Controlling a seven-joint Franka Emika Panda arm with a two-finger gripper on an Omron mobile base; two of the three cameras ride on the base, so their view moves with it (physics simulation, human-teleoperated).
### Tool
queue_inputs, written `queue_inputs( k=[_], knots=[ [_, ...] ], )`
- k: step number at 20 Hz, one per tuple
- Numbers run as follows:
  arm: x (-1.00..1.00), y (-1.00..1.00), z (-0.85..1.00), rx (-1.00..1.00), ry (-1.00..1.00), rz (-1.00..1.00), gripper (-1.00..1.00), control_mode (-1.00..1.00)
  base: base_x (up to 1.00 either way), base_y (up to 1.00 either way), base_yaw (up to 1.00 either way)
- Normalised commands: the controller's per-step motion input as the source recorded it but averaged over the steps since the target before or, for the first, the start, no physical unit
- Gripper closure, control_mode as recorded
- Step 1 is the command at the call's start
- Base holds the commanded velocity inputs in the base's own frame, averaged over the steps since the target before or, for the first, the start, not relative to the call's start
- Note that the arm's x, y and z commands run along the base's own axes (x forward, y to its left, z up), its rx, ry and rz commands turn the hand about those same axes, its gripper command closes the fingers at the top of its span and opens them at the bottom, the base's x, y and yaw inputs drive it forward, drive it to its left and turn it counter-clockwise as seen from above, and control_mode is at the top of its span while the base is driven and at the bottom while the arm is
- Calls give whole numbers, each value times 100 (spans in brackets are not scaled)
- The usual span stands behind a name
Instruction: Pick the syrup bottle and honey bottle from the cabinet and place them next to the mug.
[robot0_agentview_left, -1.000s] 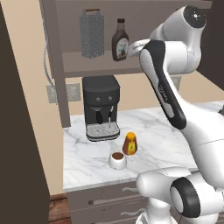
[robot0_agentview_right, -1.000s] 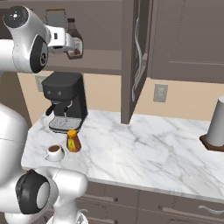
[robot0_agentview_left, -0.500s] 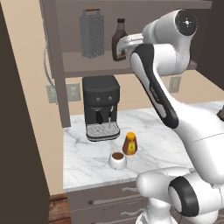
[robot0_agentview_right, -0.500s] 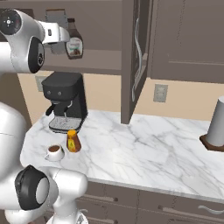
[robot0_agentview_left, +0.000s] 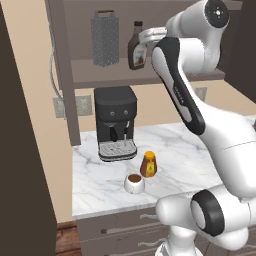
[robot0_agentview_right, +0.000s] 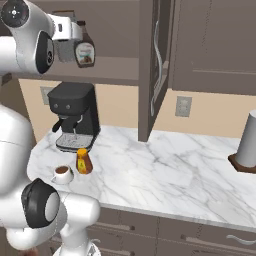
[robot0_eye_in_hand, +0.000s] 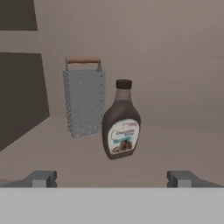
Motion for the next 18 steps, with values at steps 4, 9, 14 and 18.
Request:
queue_inputs(
  k=[4, 9, 14, 18],
  knots=[
    [18, -6, -23, 0, 3, 0, -100, -100, 0, 0, 0],
    [26, 0, -11, 0, 0, 0, -100, -100, 0, 0, 0],
    [42, 0, 0, 0, 0, 0, -100, -100, 0, 0, 0],
    [46, 0, 0, 0, 0, 0, -100, -100, 0, 0, 0]
  ],
)
